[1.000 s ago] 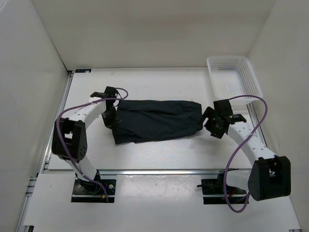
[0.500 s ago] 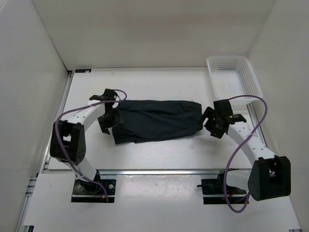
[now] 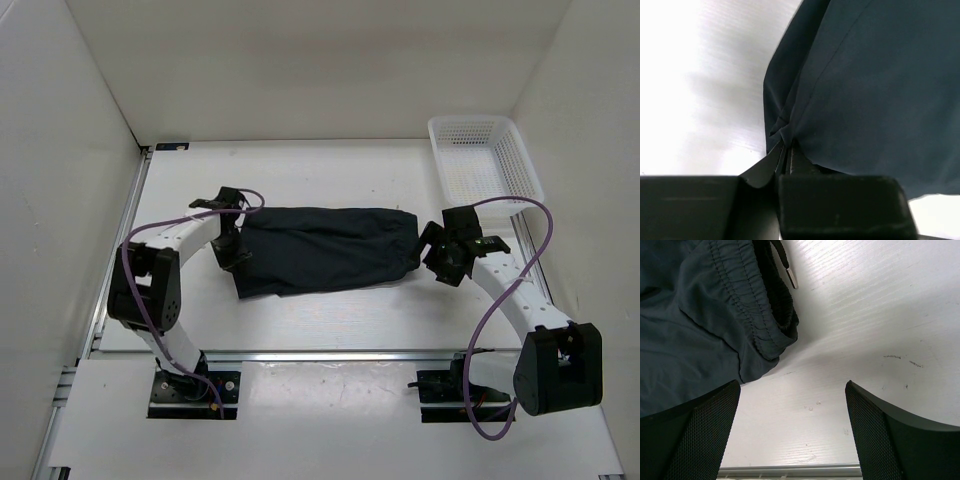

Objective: Fold and stack the shorts
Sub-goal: Fold the shorts

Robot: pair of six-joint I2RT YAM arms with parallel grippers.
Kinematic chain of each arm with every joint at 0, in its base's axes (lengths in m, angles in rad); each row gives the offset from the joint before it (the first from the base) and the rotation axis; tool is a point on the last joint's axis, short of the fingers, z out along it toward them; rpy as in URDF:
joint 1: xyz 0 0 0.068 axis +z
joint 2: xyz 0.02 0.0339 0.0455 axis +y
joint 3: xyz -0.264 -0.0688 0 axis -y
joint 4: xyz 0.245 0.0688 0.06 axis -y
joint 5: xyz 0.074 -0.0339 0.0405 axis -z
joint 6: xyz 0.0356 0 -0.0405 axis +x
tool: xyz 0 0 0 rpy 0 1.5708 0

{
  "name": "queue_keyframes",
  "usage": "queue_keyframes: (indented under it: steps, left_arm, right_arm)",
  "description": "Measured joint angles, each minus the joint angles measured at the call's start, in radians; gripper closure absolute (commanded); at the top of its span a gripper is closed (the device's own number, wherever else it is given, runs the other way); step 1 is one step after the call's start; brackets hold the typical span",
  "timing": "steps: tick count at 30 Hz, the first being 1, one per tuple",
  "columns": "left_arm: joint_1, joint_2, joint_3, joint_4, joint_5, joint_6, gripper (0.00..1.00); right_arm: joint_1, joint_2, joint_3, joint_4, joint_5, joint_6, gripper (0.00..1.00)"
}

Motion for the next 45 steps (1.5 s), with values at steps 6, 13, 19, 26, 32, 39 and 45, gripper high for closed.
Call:
queue_keyframes:
  steps: [6, 13, 19, 26, 32, 39, 45]
  left_arm:
    - [-0.006, -0.116, 0.012, -0.049, 0.026, 0.000, 0.89]
    - [-0.007, -0.293, 0.002, -0.091, 0.101, -0.005, 0.89]
    - [-0.032, -0.325, -0.139, -0.099, 0.131, -0.028, 0.72]
    - [-0.059, -0.221, -0.103, -0.156, 0.127, -0.028, 0.00]
    - [0.001, -0.214, -0.034, -0.101, 0.110, -0.060, 0.01]
    - [0.029, -0.113, -0.136, -0.002, 0.125, -0.114, 0.04]
    - [0.030, -0.028, -0.161, 0.034, 0.143, -0.156, 0.14]
  right_arm:
    - [0.000, 0.000, -0.006, 0.000, 0.000, -0.002, 0.11]
    - [0.000, 0.000, -0.012, 0.000, 0.000, -0.002, 0.11]
    - [0.000, 0.000, -0.013, 0.000, 0.001, -0.002, 0.11]
    - [0.000, 0.000, -0.013, 0.001, 0.001, -0.002, 0.09]
    - [0.000, -0.005, -0.013, 0.001, 0.001, -0.002, 0.09]
    - [0.000, -0.031, -0.013, -0.002, 0.006, -0.006, 0.09]
    - [0.000, -0.035, -0.013, -0.003, 0.009, -0.006, 0.08]
